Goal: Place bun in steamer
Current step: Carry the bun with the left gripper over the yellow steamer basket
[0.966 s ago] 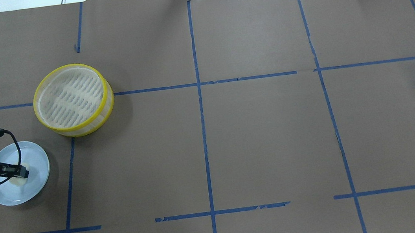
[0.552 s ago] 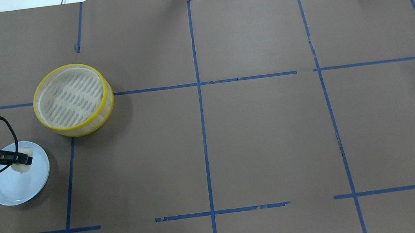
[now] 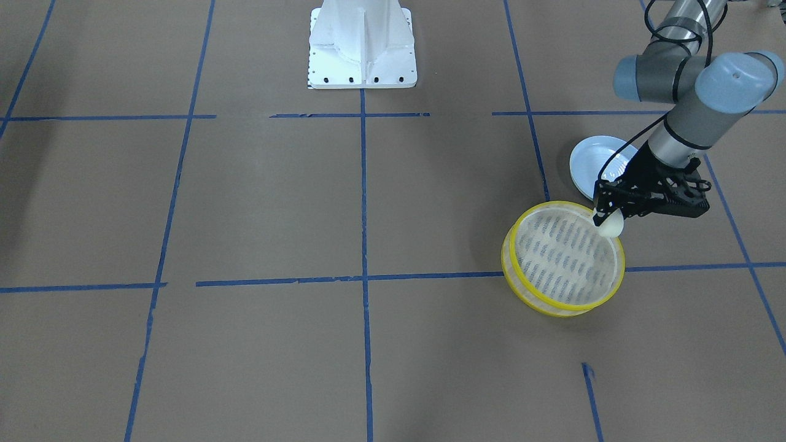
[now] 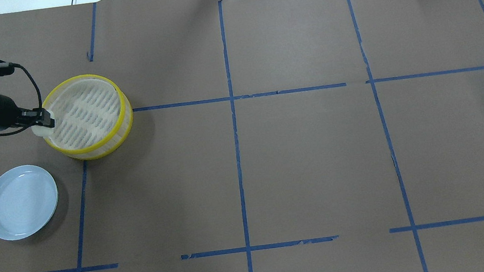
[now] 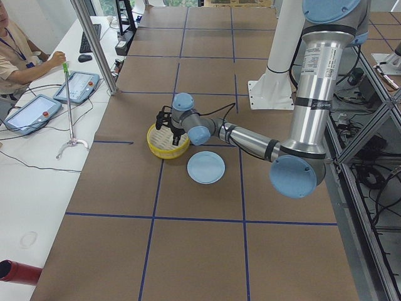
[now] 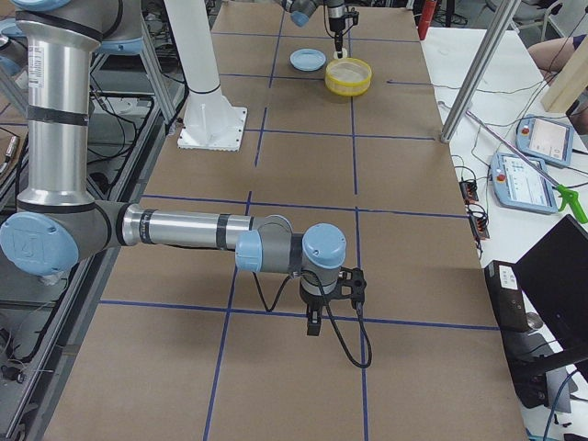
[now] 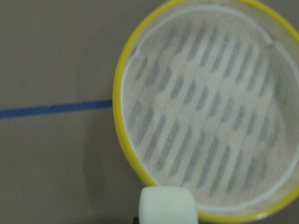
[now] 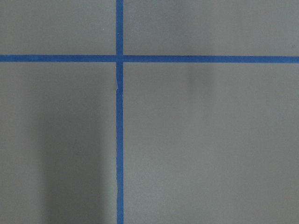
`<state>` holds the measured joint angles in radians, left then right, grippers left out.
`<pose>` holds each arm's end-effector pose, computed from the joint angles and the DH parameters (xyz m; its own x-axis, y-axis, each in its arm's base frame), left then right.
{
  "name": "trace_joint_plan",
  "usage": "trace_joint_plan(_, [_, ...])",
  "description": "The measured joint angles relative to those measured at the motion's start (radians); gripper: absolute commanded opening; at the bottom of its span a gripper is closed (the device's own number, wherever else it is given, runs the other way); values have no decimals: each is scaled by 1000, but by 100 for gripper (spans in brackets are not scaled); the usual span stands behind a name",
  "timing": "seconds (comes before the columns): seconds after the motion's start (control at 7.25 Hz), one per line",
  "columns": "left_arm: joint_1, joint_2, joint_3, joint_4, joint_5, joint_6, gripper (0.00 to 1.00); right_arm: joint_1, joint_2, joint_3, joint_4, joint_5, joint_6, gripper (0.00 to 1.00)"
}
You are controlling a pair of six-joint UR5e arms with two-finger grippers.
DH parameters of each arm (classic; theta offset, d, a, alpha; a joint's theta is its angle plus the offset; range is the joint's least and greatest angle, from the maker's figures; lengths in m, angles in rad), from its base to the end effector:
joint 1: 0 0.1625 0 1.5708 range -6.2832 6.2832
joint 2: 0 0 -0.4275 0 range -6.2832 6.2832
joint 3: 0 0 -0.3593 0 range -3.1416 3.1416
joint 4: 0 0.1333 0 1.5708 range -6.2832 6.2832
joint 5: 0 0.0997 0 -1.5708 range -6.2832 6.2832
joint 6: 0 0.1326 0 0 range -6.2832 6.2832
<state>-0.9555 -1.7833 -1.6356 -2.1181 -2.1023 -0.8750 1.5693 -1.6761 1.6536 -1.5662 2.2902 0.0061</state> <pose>0.2850 -0.5178 0.4864 0.6143 0.0883 -0.7841 0.1243 0.9705 0.2066 0.0453 -0.4122 0.6972 0.7522 0.0168 0.6587 -0.0031 0.9998 -0.0219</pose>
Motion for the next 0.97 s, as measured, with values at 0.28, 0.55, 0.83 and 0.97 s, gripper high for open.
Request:
trace_joint_plan(0.28, [-4, -117, 127, 14, 1, -18, 39, 0, 0, 0, 0, 0, 0, 100])
trace_joint_plan(0.55, [18, -152, 164, 16, 4, -70, 39, 0, -1, 0, 0, 0, 0, 100])
trace_joint_plan(0.83, [29, -155, 161, 16, 4, -121, 39, 0, 0, 0, 0, 0, 0, 100])
trace_joint_plan(0.97, [38, -155, 159, 16, 3, -142, 39, 0, 0, 0, 0, 0, 0, 100])
